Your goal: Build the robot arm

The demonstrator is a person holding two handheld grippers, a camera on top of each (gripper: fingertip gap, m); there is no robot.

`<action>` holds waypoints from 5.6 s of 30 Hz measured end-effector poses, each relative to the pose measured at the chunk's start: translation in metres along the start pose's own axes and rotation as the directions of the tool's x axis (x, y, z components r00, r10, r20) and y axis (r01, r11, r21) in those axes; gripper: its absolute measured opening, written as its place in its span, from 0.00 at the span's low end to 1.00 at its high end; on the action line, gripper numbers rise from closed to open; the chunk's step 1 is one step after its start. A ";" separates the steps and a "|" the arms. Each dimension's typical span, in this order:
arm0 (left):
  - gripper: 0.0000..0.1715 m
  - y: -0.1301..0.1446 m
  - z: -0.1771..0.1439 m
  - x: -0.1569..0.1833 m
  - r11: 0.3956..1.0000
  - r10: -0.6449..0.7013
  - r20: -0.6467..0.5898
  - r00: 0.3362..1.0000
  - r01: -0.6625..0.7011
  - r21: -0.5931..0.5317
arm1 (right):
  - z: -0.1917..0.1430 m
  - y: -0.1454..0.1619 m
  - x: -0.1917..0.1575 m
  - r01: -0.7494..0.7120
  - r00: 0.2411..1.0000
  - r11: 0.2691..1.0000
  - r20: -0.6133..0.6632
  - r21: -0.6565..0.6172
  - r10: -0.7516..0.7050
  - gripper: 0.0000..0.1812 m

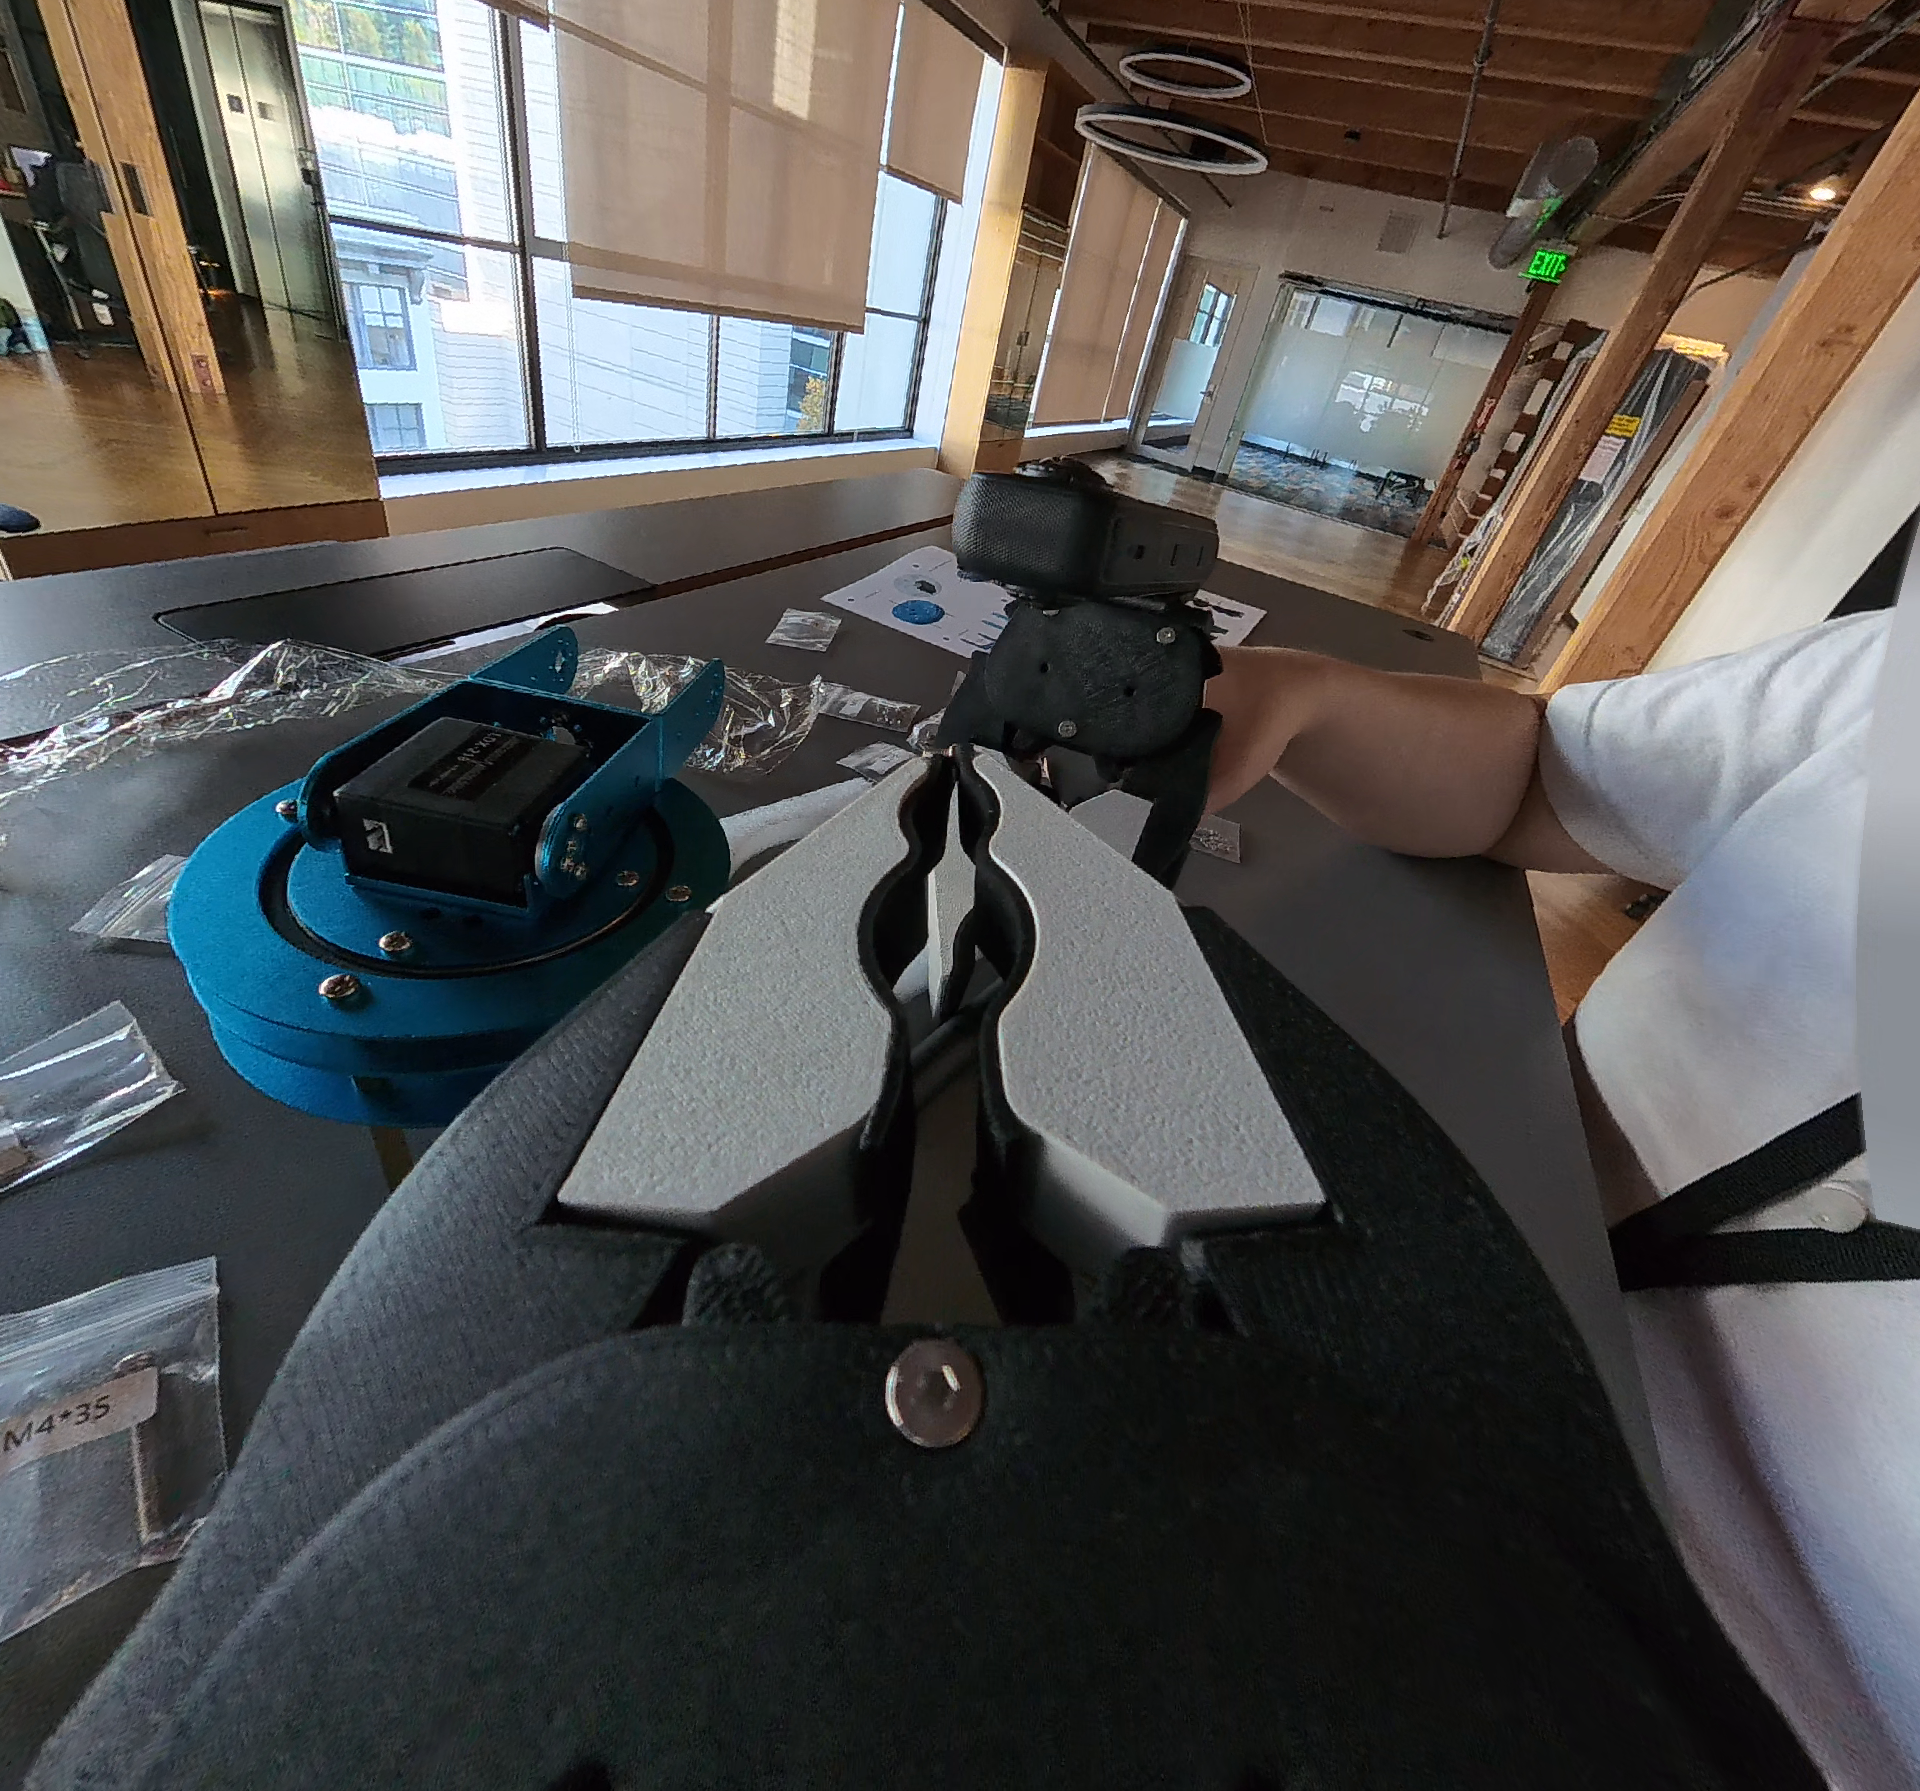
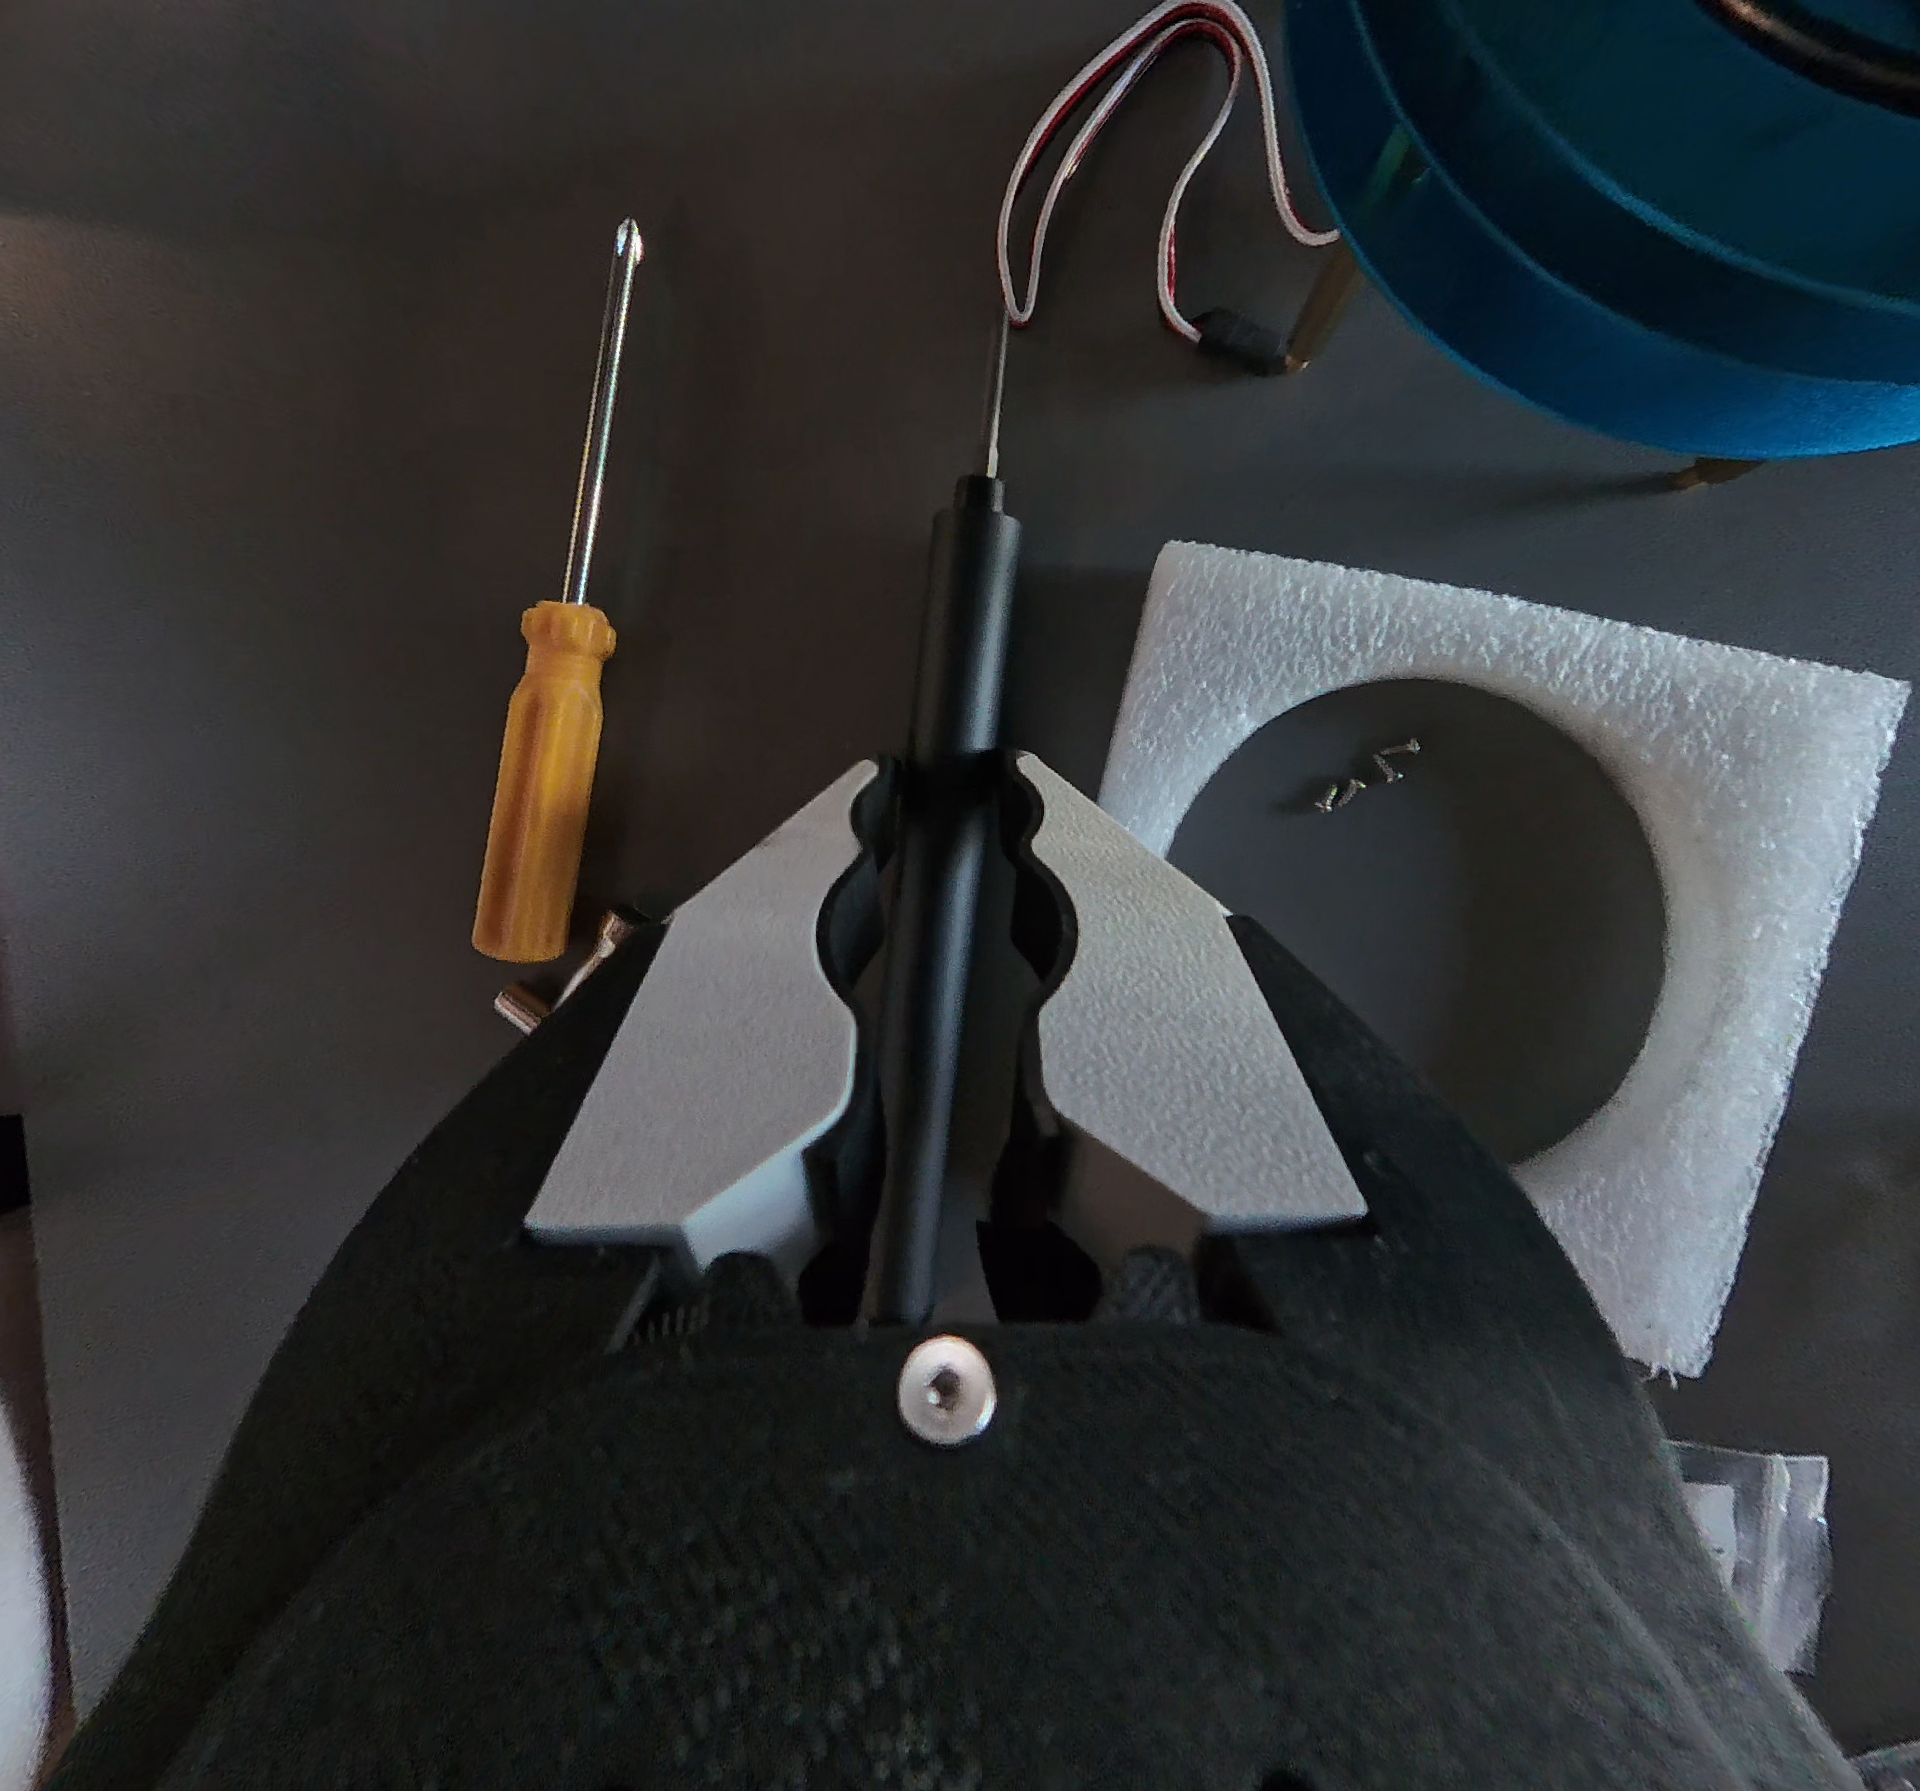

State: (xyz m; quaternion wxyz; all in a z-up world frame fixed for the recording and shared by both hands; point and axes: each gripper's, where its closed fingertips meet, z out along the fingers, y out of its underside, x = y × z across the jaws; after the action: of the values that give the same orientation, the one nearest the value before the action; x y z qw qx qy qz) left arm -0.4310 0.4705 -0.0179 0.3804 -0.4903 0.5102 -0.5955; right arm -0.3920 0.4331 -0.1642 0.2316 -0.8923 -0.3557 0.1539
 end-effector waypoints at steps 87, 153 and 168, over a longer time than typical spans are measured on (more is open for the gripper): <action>0.00 0.042 0.027 -0.086 0.744 0.605 0.273 0.748 -0.409 -0.529 | -0.031 0.022 -0.029 -0.326 0.941 0.863 0.223 0.385 0.256 0.09; 0.00 0.038 0.026 -0.095 0.684 0.714 0.447 0.539 -0.402 -0.609 | -0.026 0.023 -0.037 -0.320 0.939 0.876 0.241 0.361 0.244 0.09; 0.01 0.035 0.024 -0.093 0.718 0.681 0.464 0.566 -0.395 -0.573 | -0.025 0.025 -0.036 -0.323 0.938 0.877 0.245 0.355 0.246 0.09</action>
State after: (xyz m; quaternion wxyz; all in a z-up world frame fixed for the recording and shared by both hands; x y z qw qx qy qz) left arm -0.3881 0.5473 -0.0707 0.5877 -0.5467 0.5847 -0.1182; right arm -0.3923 0.3846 -0.1521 0.3437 -0.8517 -0.2028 0.3396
